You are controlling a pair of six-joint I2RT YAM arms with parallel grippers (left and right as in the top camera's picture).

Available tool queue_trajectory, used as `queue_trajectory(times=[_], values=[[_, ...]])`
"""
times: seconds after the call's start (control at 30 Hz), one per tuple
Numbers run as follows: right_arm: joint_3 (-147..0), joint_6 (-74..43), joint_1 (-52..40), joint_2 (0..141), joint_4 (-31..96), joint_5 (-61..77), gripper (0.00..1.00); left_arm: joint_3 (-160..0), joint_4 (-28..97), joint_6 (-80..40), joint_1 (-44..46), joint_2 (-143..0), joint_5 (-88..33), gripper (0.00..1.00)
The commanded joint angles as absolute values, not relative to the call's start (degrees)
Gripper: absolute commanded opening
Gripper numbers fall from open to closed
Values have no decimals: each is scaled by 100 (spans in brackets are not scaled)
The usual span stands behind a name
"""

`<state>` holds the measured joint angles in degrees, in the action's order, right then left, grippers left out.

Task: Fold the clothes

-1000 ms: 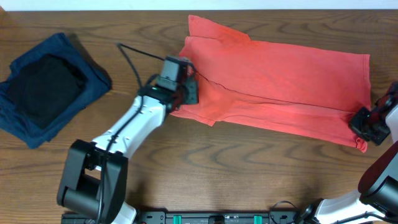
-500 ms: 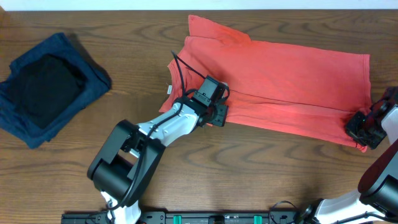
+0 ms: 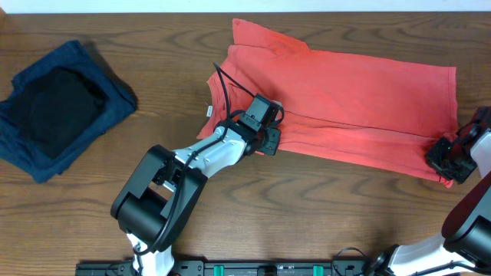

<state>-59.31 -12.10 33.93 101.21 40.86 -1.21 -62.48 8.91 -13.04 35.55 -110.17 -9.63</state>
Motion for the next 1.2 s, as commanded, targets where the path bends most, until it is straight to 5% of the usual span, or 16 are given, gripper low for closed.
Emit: queue_trajectory(times=[0.0, 0.2, 0.47, 0.7, 1.17], values=[[-5913, -1194, 3374, 10136, 4080, -102, 23, -6294, 864, -1247, 3437, -10787, -530, 6], [-5913, -1194, 3374, 10136, 4071, -102, 24, -6361, 305, -1249, 3238, -10501, -528, 7], [-5913, -1194, 3374, 10136, 4073, -102, 27, -6361, 416, -1232, 3162, -10578, -388, 51], [-5913, -1197, 3374, 10136, 4086, -102, 28, -6361, 1052, -1188, 2298, -10269, 314, 54], [-5913, -1199, 3374, 10136, 4110, -102, 31, -6263, 1837, -1334, 1306, -10416, -576, 62]])
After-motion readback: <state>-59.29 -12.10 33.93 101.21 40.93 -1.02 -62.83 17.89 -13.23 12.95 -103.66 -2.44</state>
